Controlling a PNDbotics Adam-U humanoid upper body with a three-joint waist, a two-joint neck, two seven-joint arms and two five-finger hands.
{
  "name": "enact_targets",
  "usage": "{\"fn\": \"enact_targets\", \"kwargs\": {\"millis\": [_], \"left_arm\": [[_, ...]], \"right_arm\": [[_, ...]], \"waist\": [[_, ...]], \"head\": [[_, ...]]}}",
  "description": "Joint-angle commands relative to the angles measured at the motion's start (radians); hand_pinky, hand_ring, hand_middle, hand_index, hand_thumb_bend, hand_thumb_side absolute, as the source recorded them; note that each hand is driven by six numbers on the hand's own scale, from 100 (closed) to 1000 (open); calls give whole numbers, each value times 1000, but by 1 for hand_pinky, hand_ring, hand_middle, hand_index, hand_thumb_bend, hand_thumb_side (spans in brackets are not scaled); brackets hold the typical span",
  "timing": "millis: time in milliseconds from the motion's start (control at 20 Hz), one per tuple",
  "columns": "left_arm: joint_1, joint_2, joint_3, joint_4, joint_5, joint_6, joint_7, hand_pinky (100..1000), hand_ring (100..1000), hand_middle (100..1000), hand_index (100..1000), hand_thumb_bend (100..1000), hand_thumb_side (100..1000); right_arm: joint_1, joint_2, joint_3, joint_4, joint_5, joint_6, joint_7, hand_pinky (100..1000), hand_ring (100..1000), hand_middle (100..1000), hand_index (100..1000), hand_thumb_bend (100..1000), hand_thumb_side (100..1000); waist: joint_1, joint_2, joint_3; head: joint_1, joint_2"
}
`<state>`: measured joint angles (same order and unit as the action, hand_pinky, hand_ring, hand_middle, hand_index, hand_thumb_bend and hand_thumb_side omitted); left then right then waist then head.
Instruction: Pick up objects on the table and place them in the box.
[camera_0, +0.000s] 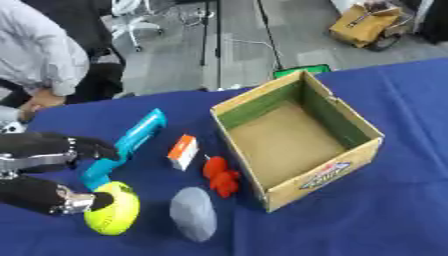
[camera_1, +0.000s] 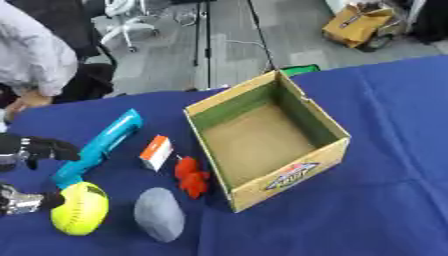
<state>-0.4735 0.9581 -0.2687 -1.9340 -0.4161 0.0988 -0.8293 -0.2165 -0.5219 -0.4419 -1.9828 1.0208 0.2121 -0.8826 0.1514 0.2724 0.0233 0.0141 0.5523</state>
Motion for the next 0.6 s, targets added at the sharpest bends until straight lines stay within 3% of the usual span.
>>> {"fn": "enact_targets", "kwargs": {"millis": [50, 200, 600], "left_arm": [[-15, 14, 2, 3, -38, -19, -4, 944, 972, 1000, 1000, 509, 881], [-18, 7, -3, 13, -47, -26, -4, 900, 946, 1000, 1000, 497, 892], [-30, -8, -25, 45, -45, -55, -10, 897, 949, 1000, 1000, 476, 913]], "right_arm": [[-9, -12, -3, -17, -5, 22, -24, 892, 819, 608, 637, 100, 556], [-11, -11, -3, -17, -7, 21, -24, 892, 818, 607, 634, 100, 554], [-14, -9, -3, -17, -9, 17, -24, 892, 818, 605, 630, 100, 551]], "waist": [[-8, -11, -1], [-8, -9, -3], [-8, -5, -7]], "head": [[6, -9], [9, -9], [14, -15]]}}
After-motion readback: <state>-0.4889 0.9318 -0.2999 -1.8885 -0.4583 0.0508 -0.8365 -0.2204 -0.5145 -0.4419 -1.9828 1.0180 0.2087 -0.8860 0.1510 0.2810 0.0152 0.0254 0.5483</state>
